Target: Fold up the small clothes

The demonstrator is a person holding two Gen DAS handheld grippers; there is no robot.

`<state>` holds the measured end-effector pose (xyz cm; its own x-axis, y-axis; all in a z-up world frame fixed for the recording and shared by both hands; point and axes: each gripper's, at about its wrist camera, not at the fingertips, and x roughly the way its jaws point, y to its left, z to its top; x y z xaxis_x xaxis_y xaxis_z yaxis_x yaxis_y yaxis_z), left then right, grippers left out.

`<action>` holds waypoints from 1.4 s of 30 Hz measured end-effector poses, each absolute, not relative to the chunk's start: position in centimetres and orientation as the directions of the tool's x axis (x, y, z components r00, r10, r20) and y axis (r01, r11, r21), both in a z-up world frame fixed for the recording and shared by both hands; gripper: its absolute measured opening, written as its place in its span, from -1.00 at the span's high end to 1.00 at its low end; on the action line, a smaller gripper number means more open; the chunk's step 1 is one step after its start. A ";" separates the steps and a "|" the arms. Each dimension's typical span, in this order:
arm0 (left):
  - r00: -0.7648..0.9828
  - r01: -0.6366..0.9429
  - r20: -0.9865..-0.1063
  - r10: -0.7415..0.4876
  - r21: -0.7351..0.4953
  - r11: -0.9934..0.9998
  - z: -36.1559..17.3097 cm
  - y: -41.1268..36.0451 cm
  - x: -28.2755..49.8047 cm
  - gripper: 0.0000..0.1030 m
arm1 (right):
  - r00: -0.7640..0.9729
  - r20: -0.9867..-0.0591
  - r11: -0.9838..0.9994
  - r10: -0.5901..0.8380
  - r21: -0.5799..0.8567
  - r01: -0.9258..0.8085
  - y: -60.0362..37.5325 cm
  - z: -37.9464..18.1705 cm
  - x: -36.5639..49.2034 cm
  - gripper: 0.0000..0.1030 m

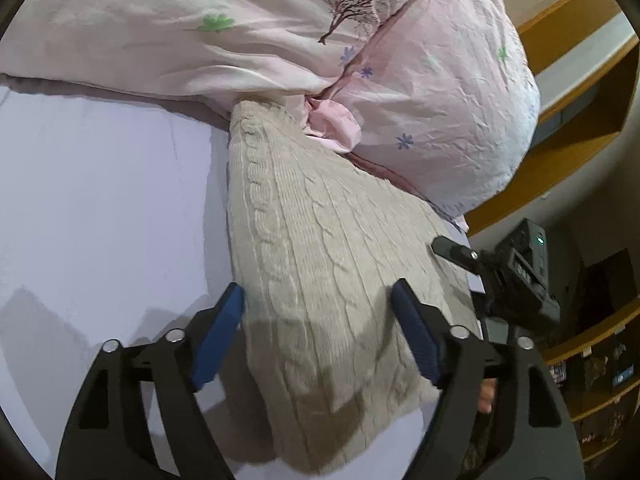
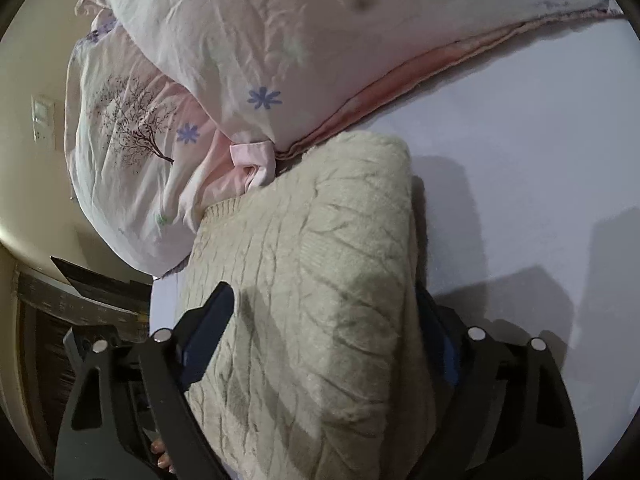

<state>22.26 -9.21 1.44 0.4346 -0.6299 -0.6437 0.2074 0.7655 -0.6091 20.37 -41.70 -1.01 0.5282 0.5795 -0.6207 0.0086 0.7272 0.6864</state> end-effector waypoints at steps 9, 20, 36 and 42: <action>0.410 0.297 -0.605 -0.683 -0.619 0.727 2.0 -8.3 22.7 0.23 | 0.555 -0.463 0.629 0.691 0.764 -0.145 -40.0 0.3 19.6 0.37; 0.680 0.218 -0.650 -0.339 -0.262 0.940 6.5 4.4 19.9 0.14 | 0.485 -0.578 0.743 0.657 0.604 -0.288 -27.4 1.4 21.4 -0.09; 0.621 0.351 -0.617 -0.484 -0.333 0.875 5.2 1.4 15.8 0.21 | 0.622 -0.648 0.886 0.440 0.424 -0.185 -27.0 2.0 20.8 0.44; 0.684 0.232 -0.657 -0.317 -0.216 0.949 5.2 2.7 10.7 -0.75 | 0.712 -0.516 0.870 0.477 0.389 -0.301 -28.9 5.3 10.7 -0.97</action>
